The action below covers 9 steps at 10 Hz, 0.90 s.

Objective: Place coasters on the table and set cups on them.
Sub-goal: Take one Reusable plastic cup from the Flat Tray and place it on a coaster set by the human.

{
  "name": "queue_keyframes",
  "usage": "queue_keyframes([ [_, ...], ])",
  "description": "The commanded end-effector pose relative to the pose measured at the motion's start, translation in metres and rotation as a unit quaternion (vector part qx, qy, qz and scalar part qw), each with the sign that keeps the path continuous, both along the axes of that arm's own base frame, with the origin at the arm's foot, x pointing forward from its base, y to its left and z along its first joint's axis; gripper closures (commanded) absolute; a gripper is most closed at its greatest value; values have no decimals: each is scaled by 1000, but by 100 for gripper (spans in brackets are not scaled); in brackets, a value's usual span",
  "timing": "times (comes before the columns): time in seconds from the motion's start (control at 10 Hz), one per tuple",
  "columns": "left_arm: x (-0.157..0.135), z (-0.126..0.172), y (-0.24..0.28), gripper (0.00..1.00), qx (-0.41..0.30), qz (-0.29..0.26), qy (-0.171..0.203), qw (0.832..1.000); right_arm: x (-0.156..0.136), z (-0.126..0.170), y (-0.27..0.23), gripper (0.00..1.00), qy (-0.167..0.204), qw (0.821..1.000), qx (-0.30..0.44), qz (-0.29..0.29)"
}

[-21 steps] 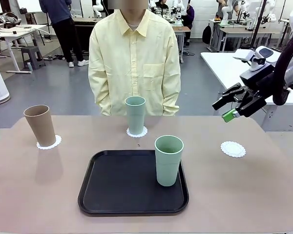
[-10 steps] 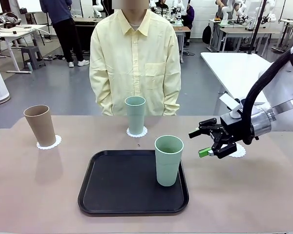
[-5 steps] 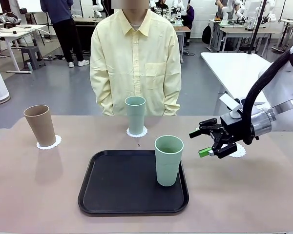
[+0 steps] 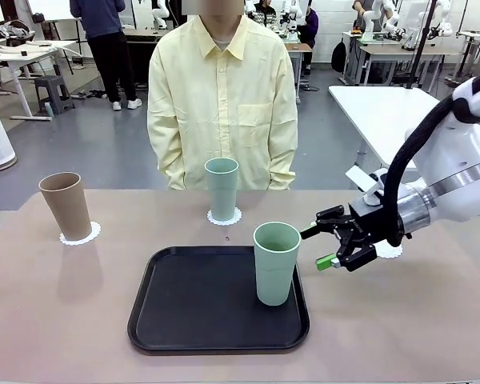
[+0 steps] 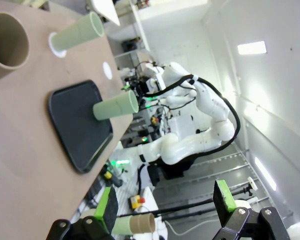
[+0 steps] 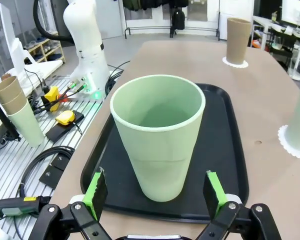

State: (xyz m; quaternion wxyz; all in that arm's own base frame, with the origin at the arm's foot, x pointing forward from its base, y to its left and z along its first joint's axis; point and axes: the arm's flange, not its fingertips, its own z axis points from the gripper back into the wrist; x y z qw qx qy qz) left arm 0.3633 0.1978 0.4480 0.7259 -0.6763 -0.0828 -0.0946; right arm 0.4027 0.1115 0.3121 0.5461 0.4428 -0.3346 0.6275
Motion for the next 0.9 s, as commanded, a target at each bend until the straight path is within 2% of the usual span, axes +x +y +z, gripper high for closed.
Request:
queue_keyframes([
  [0.0,-1,1,1,0,-2,3,-2,1000,4,-18,15,0,-28,1000,-5,-14],
  [0.2,-1,1,1,0,-2,3,-2,1000,8,-32,23,0,-21,1000,2,-7],
  [0.5,-1,1,1,0,-2,3,-2,1000,10,-38,31,0,-26,1000,4,5],
  [0.8,-1,1,1,0,-2,3,-2,1000,10,-45,39,0,-14,1000,9,13],
])
